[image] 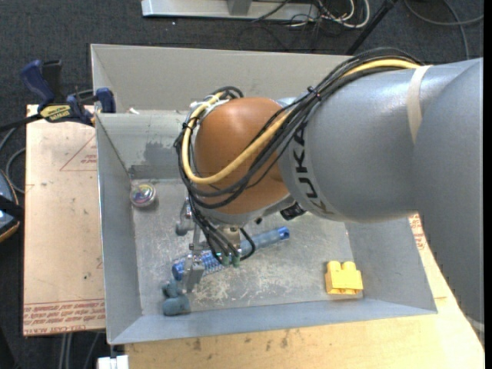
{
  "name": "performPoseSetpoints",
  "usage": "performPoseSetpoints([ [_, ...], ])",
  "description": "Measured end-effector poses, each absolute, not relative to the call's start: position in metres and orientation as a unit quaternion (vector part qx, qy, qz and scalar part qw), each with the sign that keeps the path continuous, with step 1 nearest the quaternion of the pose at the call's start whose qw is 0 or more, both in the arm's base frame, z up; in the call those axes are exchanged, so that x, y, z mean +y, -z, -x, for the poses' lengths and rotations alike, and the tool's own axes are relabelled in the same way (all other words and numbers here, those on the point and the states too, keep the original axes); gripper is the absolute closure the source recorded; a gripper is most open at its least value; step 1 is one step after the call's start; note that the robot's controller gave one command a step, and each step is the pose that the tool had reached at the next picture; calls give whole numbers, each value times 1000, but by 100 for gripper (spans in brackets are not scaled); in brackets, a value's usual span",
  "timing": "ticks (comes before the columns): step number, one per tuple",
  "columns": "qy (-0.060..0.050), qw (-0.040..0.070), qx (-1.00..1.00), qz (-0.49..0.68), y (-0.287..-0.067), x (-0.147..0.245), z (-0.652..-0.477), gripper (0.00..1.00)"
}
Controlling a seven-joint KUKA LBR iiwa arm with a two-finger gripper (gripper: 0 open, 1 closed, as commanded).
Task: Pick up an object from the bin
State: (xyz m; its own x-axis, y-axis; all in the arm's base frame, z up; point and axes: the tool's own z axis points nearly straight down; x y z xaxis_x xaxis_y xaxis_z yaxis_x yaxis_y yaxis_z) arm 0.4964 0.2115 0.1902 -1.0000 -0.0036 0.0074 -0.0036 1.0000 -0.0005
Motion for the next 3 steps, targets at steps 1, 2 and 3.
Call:
performPoseSetpoints([
  [1, 1, -1, -997, -71, -76, 106, -523, 0],
  [2, 1, -4, -997, -73, -81, 109, -525, 100],
  [3, 1, -5, -997, -73, -180, 99, -540, 100],
])
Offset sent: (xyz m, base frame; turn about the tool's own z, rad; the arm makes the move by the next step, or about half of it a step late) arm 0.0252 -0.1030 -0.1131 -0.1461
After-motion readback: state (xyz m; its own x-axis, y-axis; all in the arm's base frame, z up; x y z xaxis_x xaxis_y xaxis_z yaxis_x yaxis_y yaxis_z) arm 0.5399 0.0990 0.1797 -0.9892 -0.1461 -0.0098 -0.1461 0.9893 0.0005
